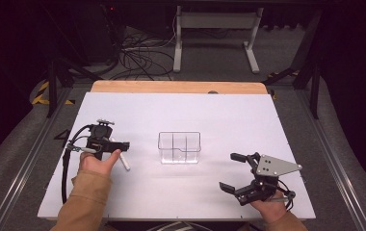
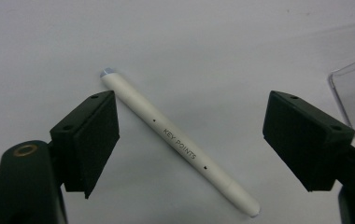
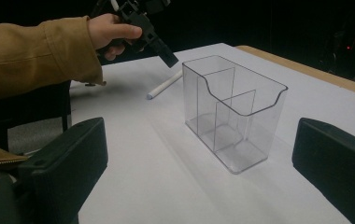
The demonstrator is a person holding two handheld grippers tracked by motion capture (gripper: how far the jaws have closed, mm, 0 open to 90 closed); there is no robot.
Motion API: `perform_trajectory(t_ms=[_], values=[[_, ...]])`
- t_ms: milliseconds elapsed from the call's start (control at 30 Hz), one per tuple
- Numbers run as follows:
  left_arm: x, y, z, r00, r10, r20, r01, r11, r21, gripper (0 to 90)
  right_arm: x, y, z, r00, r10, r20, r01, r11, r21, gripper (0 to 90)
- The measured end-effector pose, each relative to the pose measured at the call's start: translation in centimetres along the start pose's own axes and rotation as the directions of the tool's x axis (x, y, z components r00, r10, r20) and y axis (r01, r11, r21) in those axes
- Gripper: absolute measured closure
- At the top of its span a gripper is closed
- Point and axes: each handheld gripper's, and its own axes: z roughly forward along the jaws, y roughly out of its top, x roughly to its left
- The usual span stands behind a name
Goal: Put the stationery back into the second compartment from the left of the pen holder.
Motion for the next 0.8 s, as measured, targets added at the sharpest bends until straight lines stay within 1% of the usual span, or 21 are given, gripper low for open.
perform_trajectory(t_ms=[33,133,233,400,500,567,633,733,767,800], values=[[0.1,0.0,0.2,1.0000,0.002,0.005,-0.002,0.9999,0.012,21.2,0.0,0.0,0.0,1.0000,-0.001,0.002,0.001,1.000,0.002,3.9],[0.3,0.1,0.9,0.9999,0.007,-0.008,-0.006,0.9992,0.040,22.1,0.0,-0.1,-0.1,1.0000,-0.001,0.001,0.001,1.000,0.002,4.0],[0.5,0.2,1.5,0.9998,0.002,-0.018,-0.001,0.9977,0.068,24.2,0.1,-0.1,-0.2,1.0000,-0.001,0.001,0.001,1.000,0.003,4.1],[0.9,0.5,2.6,0.9992,-0.033,-0.020,0.036,0.9911,0.128,27.4,0.1,-0.2,-0.3,1.0000,-0.001,-0.001,0.001,1.000,0.002,4.2],[1.2,0.7,2.8,0.9971,-0.074,-0.016,0.075,0.9867,0.144,30.6,0.1,-0.2,-0.3,1.0000,0.001,-0.003,-0.001,1.000,0.001,4.2],[1.4,0.7,2.9,0.9951,-0.097,-0.018,0.099,0.9846,0.144,31.6,0.1,-0.2,-0.3,1.0000,-0.001,-0.002,0.001,1.000,0.003,4.2],[1.4,0.7,3.0,0.9911,-0.132,-0.016,0.133,0.9799,0.149,32.6,0.1,-0.2,-0.3,1.0000,-0.002,-0.003,0.002,1.000,0.004,4.2],[1.6,0.6,3.0,0.9835,-0.181,0.007,0.178,0.9715,0.157,34.0,0.1,-0.2,-0.3,1.0000,-0.003,-0.005,0.003,1.000,0.005,4.2],[1.6,0.6,3.0,0.9797,-0.200,0.009,0.197,0.9680,0.156,34.4,0.1,-0.2,-0.3,1.0000,-0.005,-0.005,0.005,1.000,0.005,4.2],[1.6,0.6,3.1,0.9775,-0.211,0.014,0.206,0.9661,0.156,34.6,0.1,-0.2,-0.3,1.0000,-0.005,-0.005,0.005,1.000,0.005,4.2]])
